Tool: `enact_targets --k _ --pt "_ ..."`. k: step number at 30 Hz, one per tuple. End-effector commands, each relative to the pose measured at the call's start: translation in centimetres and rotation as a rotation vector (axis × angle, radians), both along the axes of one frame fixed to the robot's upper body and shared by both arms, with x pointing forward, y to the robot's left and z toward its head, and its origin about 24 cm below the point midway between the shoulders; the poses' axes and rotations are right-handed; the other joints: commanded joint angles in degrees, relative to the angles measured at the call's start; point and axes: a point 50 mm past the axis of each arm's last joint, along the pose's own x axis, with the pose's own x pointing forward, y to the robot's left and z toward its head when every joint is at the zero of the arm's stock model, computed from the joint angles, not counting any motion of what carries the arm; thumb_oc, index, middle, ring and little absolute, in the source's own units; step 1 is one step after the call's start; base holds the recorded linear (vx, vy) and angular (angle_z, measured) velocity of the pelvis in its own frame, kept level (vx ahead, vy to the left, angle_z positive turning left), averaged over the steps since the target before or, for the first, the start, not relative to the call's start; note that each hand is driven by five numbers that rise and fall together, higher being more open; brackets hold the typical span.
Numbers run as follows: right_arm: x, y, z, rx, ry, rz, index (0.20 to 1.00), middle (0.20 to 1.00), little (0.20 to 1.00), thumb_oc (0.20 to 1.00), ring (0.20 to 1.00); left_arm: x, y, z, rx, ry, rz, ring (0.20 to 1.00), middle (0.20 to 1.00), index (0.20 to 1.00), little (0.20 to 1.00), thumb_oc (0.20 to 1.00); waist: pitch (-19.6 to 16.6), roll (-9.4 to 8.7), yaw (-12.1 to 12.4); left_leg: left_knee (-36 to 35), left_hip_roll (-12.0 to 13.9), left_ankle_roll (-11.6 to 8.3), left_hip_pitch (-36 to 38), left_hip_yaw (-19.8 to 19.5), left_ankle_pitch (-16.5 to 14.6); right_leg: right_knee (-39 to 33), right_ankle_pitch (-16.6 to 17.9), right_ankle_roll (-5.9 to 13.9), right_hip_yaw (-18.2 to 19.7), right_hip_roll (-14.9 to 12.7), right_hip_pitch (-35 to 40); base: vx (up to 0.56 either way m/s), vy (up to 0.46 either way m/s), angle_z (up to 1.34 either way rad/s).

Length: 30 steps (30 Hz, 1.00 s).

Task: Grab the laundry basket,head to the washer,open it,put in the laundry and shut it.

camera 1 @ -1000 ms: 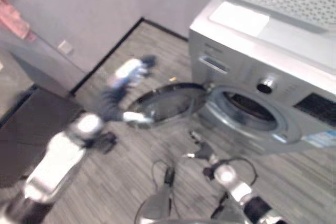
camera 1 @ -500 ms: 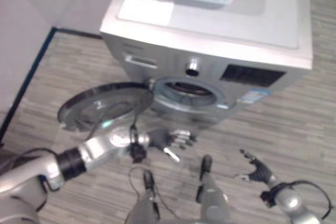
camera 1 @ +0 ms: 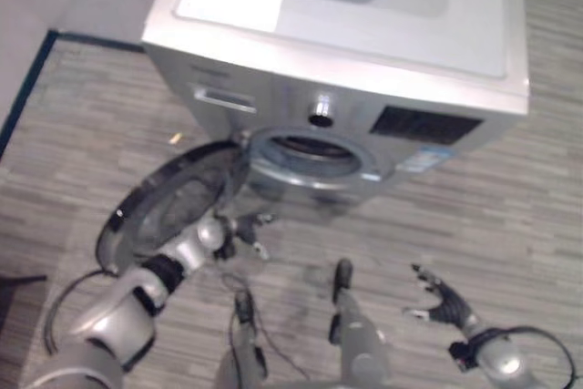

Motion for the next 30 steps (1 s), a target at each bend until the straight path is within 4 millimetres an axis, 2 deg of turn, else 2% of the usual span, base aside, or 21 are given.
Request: enact_targets --k 1,10,13,17,18,22,27,30 --pt "0.0 -1.2 1.9 -0.034 -0.082 -0.038 1.000 1.000 1.000 1.000 1.000 2.7 2.0 3.3 0.090 -0.155 0.062 1.000 1.000 1.000 1.000 1.000 2.0 -2.24 0.3 0.7 0.0 2.72 -1.0 2.8 -3.1 4.7 -11.9 3.99 2.0 -1.7 5.4 -0.03 -0.044 0.01" --pt "0.0 -1.0 1.9 -0.045 -0.071 -0.016 1.000 1.000 1.000 1.000 1.000 2.2 3.5 2.5 0.148 -0.167 0.125 1.000 1.000 1.000 1.000 1.000 2.5 -2.57 1.0 0.7 0.7 2.47 -0.9 3.1 -3.1 3.7 -11.6 3.92 1.9 -1.0 5.9 0.00 0.000 0.00" --pt "0.0 -0.8 1.9 -0.042 -0.076 -0.009 1.000 1.000 1.000 1.000 1.000 2.4 3.5 3.1 0.140 -0.214 0.119 1.000 1.000 1.000 1.000 1.000 2.6 -2.50 1.2 0.7 0.7 2.43 -0.8 3.0 -3.2 3.5 -11.6 3.92 2.0 -0.8 6.1 0.00 0.000 0.00" --pt "0.2 -0.2 1.9 -0.025 -0.102 -0.003 1.000 1.000 1.000 1.000 1.000 2.9 5.5 4.7 0.183 -0.365 0.208 1.000 1.000 1.000 1.000 1.000 2.7 -2.54 1.7 0.7 0.9 2.36 -0.6 3.1 -3.1 3.3 -11.6 3.91 1.9 -0.8 6.3 -0.01 -0.005 0.00" --pt "0.5 0.6 1.7 -0.009 -0.124 0.013 1.000 1.000 1.000 1.000 1.000 3.4 7.2 5.9 0.227 -0.468 0.327 1.000 1.000 1.000 1.000 1.000 3.0 -2.91 1.6 0.7 1.1 2.26 -0.7 3.2 -3.0 3.3 -11.5 3.84 1.9 -0.6 6.2 -0.07 -0.030 -0.01" --pt "0.8 1.3 2.0 -0.016 -0.159 0.046 1.000 1.000 1.000 1.000 1.000 3.8 8.2 6.9 0.278 -0.566 0.424 1.000 1.000 1.000 1.000 1.000 3.6 -3.62 1.4 0.7 1.4 2.09 -0.8 3.1 -2.7 3.1 -11.3 3.76 2.1 -0.2 6.1 -0.04 -0.024 -0.03" --pt "0.9 1.8 2.2 -0.021 -0.178 0.056 1.000 1.000 1.000 1.000 1.000 3.5 9.3 6.8 0.304 -0.593 0.506 1.000 1.000 1.000 1.000 1.000 3.5 -4.26 1.3 0.7 2.0 2.00 -0.7 3.3 -2.7 2.9 -11.2 3.70 2.1 0.3 6.2 -0.01 -0.008 -0.02" --pt "1.1 1.9 2.4 -0.019 -0.183 0.061 1.000 1.000 1.000 1.000 1.000 2.9 10.1 6.1 0.303 -0.564 0.547 1.000 1.000 1.000 1.000 1.000 3.3 -4.47 1.4 0.7 2.3 1.91 -0.4 3.6 -2.7 2.8 -11.2 3.63 2.3 0.6 6.4 -0.01 -0.004 -0.03"
